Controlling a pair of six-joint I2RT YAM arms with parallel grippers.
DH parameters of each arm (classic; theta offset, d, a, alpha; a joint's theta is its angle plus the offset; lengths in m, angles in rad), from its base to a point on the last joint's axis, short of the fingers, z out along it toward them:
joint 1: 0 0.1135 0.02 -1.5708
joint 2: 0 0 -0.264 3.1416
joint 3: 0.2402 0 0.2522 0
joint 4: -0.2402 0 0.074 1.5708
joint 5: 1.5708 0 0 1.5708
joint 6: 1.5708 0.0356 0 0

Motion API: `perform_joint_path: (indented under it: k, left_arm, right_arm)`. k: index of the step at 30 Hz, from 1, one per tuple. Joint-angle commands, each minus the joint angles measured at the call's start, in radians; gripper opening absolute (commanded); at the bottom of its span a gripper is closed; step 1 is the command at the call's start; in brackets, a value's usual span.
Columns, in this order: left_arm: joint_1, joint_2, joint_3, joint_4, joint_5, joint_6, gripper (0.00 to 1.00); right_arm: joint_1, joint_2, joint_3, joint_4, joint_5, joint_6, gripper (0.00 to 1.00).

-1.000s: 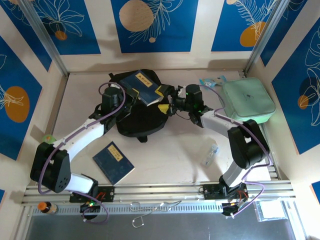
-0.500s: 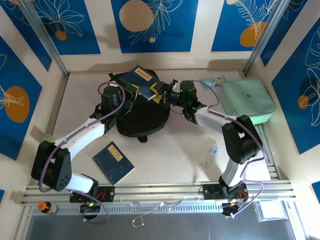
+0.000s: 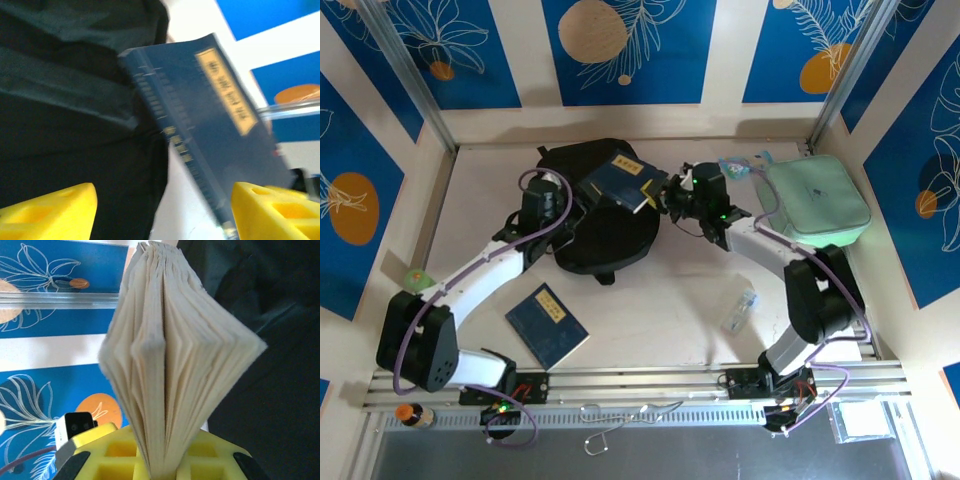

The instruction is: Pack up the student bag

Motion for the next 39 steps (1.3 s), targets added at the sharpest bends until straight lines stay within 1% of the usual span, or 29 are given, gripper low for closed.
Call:
perform_joint_path:
  k: [1,4,6,8,10,13,16,19,21,22,25,30,32,35,39]
  left_arm:
    - [0.000,0.066,0.002,-0.095,0.123,0.217,0.74]
    - [-0.025,0.140,0.028,-0.084,0.200,0.274,0.74]
    - [-0.055,0.187,0.053,-0.072,0.240,0.324,0.72]
    - [-0.090,0.219,0.089,-0.099,0.251,0.399,0.71]
    - [-0.124,0.248,0.127,-0.145,0.265,0.508,0.69]
    - [-0.149,0.281,0.154,-0.175,0.297,0.640,0.65]
    - [-0.152,0.327,0.206,-0.229,0.340,0.675,0.58]
    - [-0.157,0.370,0.236,-0.251,0.361,0.691,0.51]
    - [-0.163,0.396,0.260,-0.289,0.359,0.709,0.48]
    - [-0.167,0.407,0.275,-0.312,0.353,0.723,0.46]
    - [-0.175,0.433,0.305,-0.343,0.346,0.739,0.40]
    - [-0.183,0.449,0.336,-0.387,0.381,0.775,0.30]
    - [-0.183,0.451,0.350,-0.423,0.369,0.798,0.23]
    - [-0.186,0.459,0.380,-0.475,0.365,0.836,0.17]
    - [-0.191,0.471,0.413,-0.488,0.368,0.854,0.04]
  right_arm:
    - [-0.038,-0.085,0.003,-0.134,0.041,-0.189,0.03]
    - [-0.078,-0.111,0.003,-0.205,0.046,-0.253,0.03]
    - [-0.106,-0.126,-0.001,-0.232,0.049,-0.288,0.03]
    - [-0.139,-0.139,-0.007,-0.248,0.046,-0.310,0.03]
    - [-0.175,-0.151,-0.015,-0.254,0.028,-0.327,0.03]
    - [-0.211,-0.168,-0.026,-0.263,0.016,-0.367,0.03]
    - [-0.241,-0.174,-0.029,-0.284,0.005,-0.389,0.03]
    - [-0.278,-0.163,-0.051,-0.261,-0.049,-0.362,0.03]
    - [-0.304,-0.159,-0.072,-0.233,-0.085,-0.336,0.03]
    - [-0.314,-0.158,-0.084,-0.218,-0.097,-0.327,0.03]
    - [-0.330,-0.165,-0.100,-0.212,-0.104,-0.329,0.03]
    - [-0.349,-0.180,-0.114,-0.219,-0.104,-0.337,0.03]
    - [-0.357,-0.190,-0.121,-0.218,-0.103,-0.341,0.03]
    - [-0.366,-0.203,-0.134,-0.220,-0.103,-0.343,0.03]
    - [-0.384,-0.221,-0.152,-0.219,-0.107,-0.348,0.03]
